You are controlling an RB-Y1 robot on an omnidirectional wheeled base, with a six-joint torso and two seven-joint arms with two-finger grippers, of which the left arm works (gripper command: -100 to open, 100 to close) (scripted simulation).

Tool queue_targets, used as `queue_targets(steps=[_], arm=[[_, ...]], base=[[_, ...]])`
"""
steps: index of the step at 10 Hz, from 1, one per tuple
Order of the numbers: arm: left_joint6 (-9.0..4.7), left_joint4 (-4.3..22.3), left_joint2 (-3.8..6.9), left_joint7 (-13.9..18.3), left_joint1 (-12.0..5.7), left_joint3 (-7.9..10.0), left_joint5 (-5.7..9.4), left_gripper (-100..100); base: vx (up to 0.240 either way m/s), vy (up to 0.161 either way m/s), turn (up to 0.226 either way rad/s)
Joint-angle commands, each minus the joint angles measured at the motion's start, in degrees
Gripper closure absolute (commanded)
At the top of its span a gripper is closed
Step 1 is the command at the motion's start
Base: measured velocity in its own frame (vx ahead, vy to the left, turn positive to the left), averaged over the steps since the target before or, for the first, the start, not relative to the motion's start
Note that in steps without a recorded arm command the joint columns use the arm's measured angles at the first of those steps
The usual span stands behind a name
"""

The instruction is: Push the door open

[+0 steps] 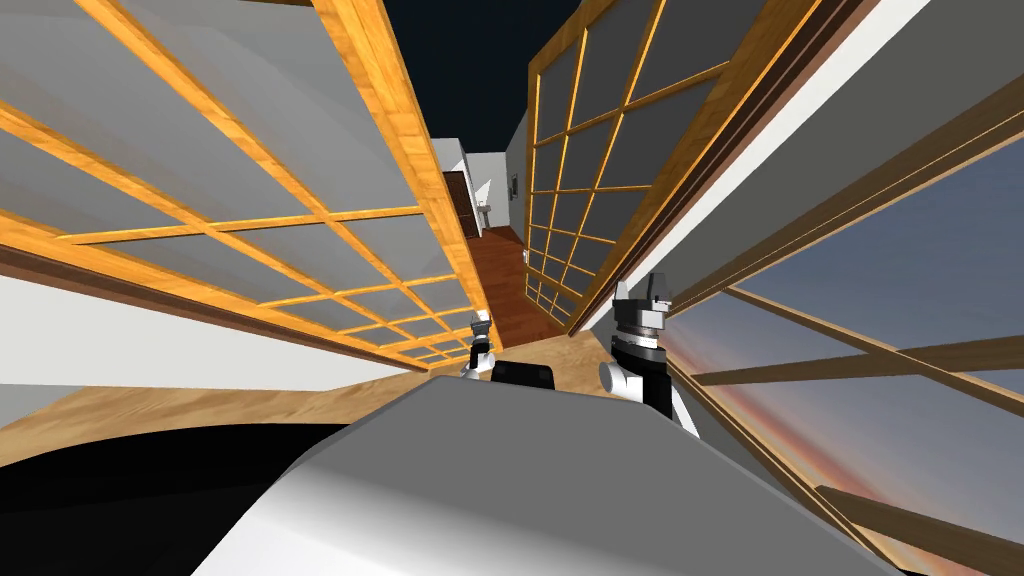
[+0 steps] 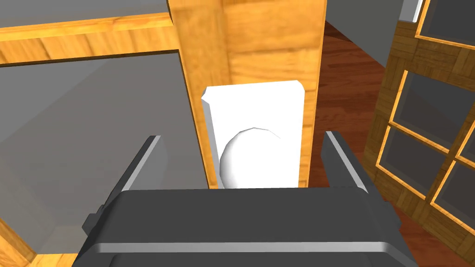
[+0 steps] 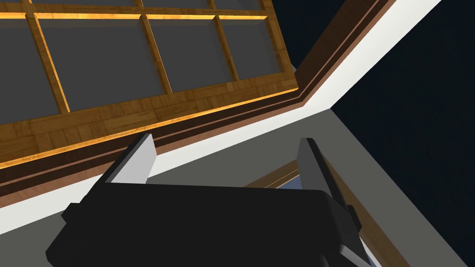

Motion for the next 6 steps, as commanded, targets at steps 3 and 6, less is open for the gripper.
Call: queue_targets(steps=[3,6], arm=[[0.0,0.0,0.0,0.0,0.0,0.0,0.0,100],[0.0,0.0,0.0,0.0,0.0,0.0,0.0,100]], base=[[0.012,-0.001,-0.011],[-0.011,-0.003,0.003]])
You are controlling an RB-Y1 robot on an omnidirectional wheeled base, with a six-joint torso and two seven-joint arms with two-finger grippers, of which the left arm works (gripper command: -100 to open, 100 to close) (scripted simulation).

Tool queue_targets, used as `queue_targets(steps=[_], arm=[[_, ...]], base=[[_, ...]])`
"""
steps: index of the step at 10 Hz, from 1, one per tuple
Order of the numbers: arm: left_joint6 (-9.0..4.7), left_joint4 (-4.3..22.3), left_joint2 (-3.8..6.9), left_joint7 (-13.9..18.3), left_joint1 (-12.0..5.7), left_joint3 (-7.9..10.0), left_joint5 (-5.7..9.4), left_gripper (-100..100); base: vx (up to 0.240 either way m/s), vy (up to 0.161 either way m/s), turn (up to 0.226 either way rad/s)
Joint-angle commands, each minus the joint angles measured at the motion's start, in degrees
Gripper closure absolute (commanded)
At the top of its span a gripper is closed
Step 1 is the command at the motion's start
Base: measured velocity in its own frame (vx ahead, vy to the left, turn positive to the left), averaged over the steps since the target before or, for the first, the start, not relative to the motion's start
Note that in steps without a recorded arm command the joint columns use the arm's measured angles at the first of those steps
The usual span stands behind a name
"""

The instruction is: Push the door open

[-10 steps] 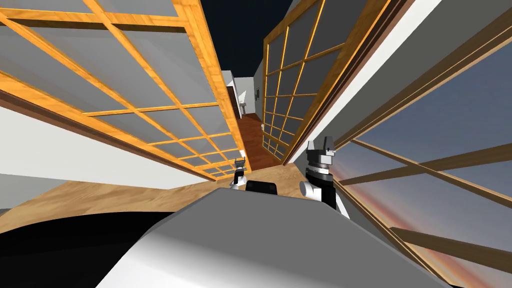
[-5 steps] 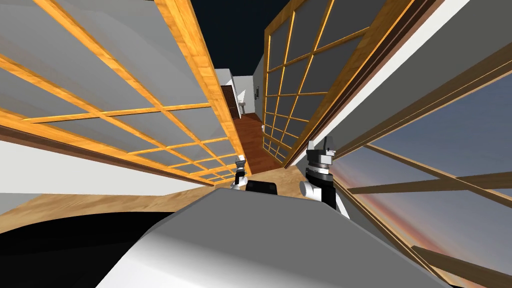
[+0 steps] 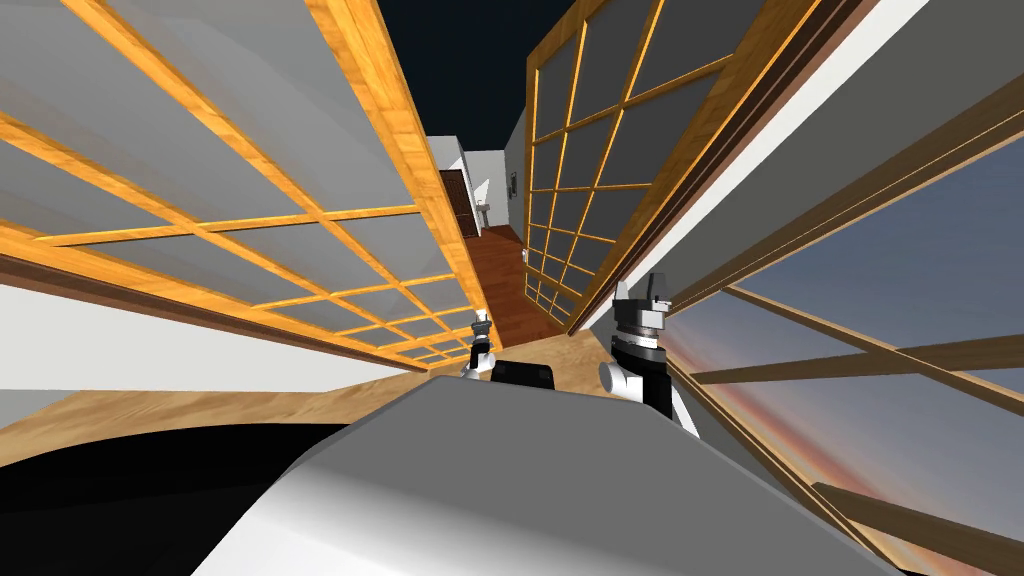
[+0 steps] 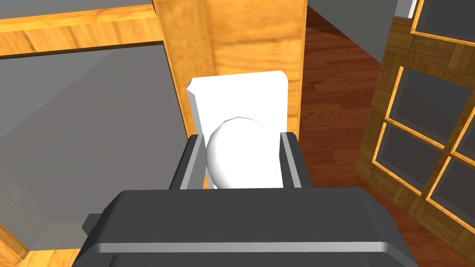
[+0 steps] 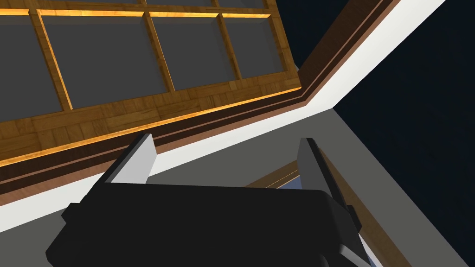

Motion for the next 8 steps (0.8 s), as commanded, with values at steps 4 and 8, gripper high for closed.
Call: queue_targets(steps=[4,8], arm=[[-0.3,0.17,1.18,-0.49,-0.17,1.16,0.71,100],[-0.86,0.43,2.47,-1.33,-0.52,3.21,1.95,100]], base=[[0.105,0.005,0.015],[0.208,-0.001,0.049]])
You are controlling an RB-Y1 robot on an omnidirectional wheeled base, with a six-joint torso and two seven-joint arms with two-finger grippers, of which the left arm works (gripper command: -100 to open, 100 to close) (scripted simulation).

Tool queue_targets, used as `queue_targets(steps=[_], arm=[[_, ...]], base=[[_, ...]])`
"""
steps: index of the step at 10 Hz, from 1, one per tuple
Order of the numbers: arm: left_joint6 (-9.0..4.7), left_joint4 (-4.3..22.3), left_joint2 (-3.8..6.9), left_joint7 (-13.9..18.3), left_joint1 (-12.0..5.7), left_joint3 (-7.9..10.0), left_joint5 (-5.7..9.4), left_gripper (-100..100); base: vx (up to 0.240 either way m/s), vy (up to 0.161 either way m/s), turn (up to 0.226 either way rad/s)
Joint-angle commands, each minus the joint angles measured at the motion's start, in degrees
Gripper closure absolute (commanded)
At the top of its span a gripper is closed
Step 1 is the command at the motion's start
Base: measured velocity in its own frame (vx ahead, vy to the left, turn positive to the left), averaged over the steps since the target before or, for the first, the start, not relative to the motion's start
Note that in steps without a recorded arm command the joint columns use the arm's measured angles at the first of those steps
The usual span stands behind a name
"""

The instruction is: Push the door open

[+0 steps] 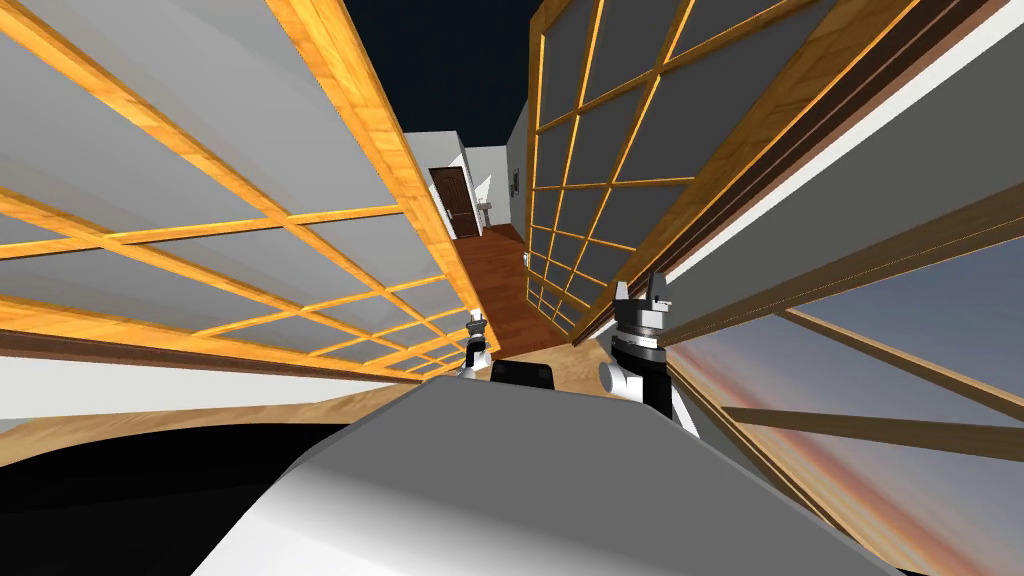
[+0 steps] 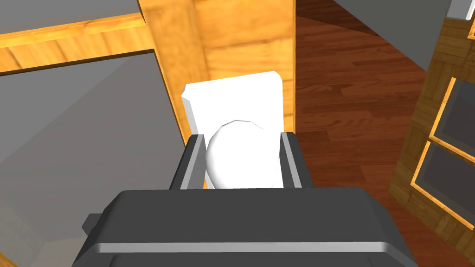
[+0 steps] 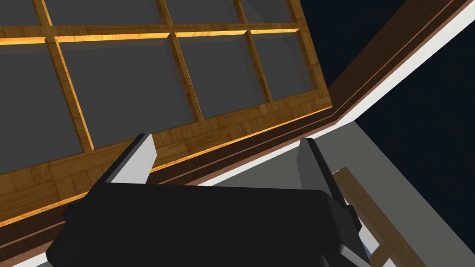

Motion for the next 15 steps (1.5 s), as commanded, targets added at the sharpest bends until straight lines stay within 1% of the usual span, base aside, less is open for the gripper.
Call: queue_targets(steps=[1,2,3,4,5,7,8,11,13,14,15], arm=[[-1.64,1.4,1.02,0.23,-0.51,1.16,0.54,100],[-1.64,1.4,1.02,0.23,-0.51,1.16,0.54,100],[-1.91,1.52,1.32,-0.17,-0.68,2.14,1.13,100],[-2.0,1.56,1.4,-0.3,-0.73,2.47,1.33,100],[-2.19,1.65,1.49,-0.59,-0.85,3.16,1.75,100],[-2.19,2.12,1.49,-0.59,-0.85,3.16,1.75,100],[-2.38,1.73,1.54,-0.88,-0.97,3.86,2.18,100],[-2.87,1.96,1.33,-1.62,-1.27,5.65,3.26,100],[-2.87,1.96,1.33,-1.62,-1.27,5.65,3.26,100],[-3.16,2.09,1.0,-2.06,-1.45,6.71,3.91,100],[-3.35,2.18,0.71,-2.34,-1.57,7.4,4.33,100]], base=[[0.162,0.024,0.045],[0.093,0.019,-0.017],[0.121,0.017,0.044],[0.153,-0.003,0.069],[0.158,-0.001,0.075],[0.082,0.021,0.018],[0.062,0.015,0.013],[0.158,0.002,0.069],[0.097,0.02,0.02],[0.111,0.0,0.058],[0.179,-0.001,0.073]])
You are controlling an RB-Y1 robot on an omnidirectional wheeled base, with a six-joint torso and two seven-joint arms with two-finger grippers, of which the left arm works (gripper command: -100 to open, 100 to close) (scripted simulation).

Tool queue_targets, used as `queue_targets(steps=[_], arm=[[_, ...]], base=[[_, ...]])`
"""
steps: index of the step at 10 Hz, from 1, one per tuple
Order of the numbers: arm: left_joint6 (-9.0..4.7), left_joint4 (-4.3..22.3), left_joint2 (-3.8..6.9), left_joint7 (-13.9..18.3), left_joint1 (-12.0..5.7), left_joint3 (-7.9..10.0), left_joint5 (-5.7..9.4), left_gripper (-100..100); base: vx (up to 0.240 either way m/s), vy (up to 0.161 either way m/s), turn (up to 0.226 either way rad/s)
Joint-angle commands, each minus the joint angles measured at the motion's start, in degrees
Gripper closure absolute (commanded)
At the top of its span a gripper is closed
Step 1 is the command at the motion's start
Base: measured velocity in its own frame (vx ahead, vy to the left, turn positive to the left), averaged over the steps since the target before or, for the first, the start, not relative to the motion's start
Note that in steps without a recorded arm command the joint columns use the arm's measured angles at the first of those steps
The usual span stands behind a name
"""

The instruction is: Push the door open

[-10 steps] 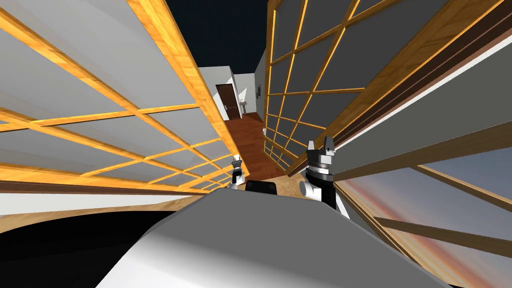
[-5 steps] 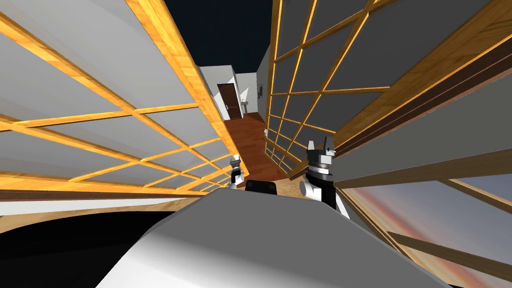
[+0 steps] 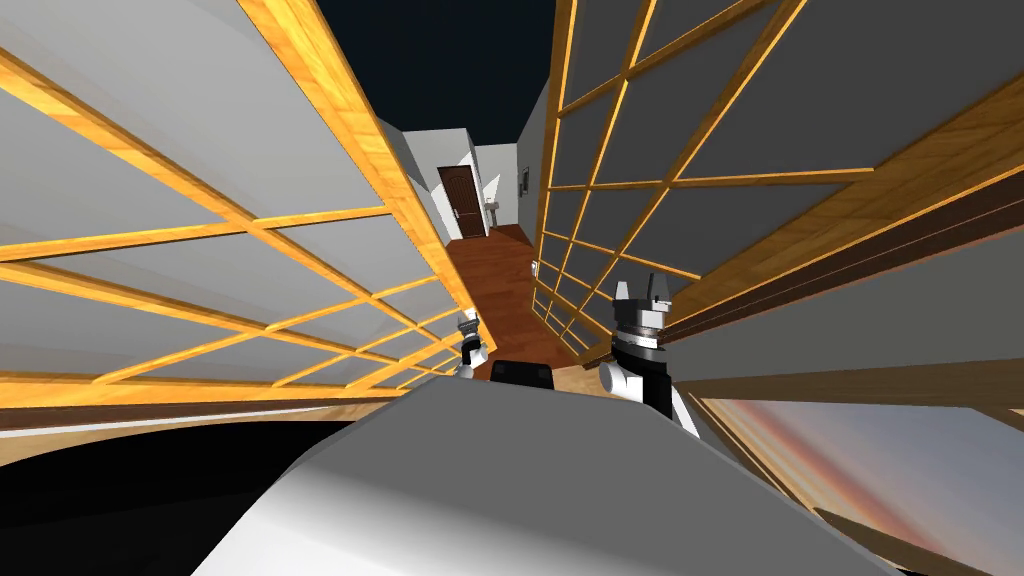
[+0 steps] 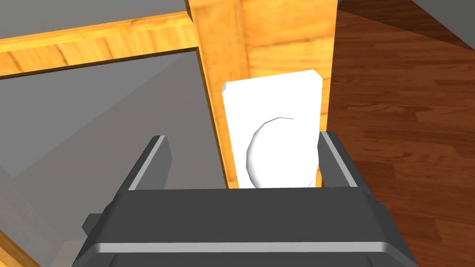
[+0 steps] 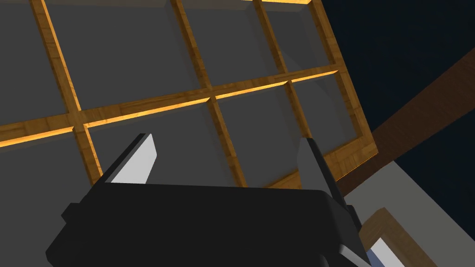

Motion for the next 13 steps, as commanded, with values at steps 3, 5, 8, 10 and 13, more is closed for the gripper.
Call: queue_targets(steps=[3,5,8,10,13], arm=[[-0.71,-1.27,-0.66,-1.22,0.61,3.08,1.71,100],[-1.01,-1.13,-1.67,-1.67,0.42,4.17,2.38,100],[-1.43,-0.94,-3.6,-2.31,0.16,5.71,3.31,100],[-1.38,-0.42,-3.88,-2.27,-0.11,5.67,3.32,100],[-3.36,2.41,-1.39,-2.93,-2.17,4.48,5.94,100]], base=[[0.21,0.018,0.092],[0.211,0.001,0.054],[0.214,-0.012,0.082],[0.151,0.009,0.041],[0.138,0.062,0.12]])
